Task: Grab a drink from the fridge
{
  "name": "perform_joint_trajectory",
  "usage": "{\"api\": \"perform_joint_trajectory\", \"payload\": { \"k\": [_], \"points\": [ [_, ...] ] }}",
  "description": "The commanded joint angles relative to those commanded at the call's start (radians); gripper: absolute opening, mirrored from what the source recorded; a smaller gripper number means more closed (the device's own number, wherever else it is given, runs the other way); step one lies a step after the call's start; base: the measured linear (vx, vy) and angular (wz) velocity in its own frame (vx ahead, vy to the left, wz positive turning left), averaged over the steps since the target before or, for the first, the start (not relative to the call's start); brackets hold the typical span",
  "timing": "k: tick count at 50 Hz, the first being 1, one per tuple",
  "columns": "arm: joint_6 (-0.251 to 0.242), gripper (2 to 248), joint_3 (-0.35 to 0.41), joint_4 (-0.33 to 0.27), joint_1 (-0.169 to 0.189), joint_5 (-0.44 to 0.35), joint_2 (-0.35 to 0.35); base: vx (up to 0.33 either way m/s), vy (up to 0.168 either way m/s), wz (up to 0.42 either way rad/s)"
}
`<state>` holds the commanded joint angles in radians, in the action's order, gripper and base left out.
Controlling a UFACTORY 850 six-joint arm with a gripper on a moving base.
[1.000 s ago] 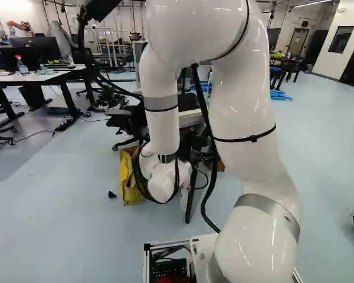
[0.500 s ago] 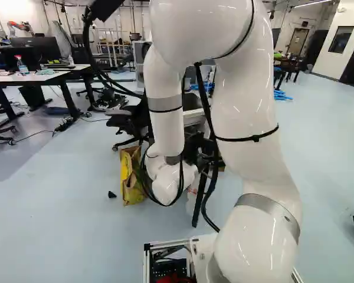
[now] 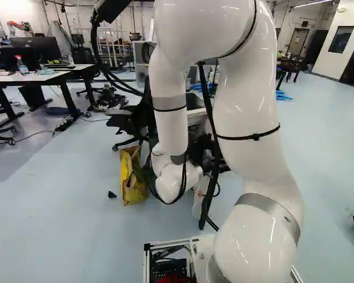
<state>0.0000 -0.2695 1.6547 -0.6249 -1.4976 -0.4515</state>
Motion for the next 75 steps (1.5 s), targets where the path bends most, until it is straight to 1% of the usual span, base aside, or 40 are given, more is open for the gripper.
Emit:
{"api": "perform_joint_trajectory", "payload": {
  "k": [12, 36, 64, 75],
  "points": [
    [0.000, 247, -0.012, 0.031, 0.041, 0.001, -0.002, 0.000, 0.000, 0.000],
    [0.000, 247, -0.044, 0.033, 0.130, 0.002, -0.006, 0.000, 0.000, 0.000],
    [0.000, 247, -0.102, 0.033, 0.251, 0.037, -0.018, 0.000, 0.000, 0.000],
    [0.000, 247, -0.129, 0.033, 0.305, 0.038, -0.024, 0.000, 0.000, 0.000]
  ]
}}
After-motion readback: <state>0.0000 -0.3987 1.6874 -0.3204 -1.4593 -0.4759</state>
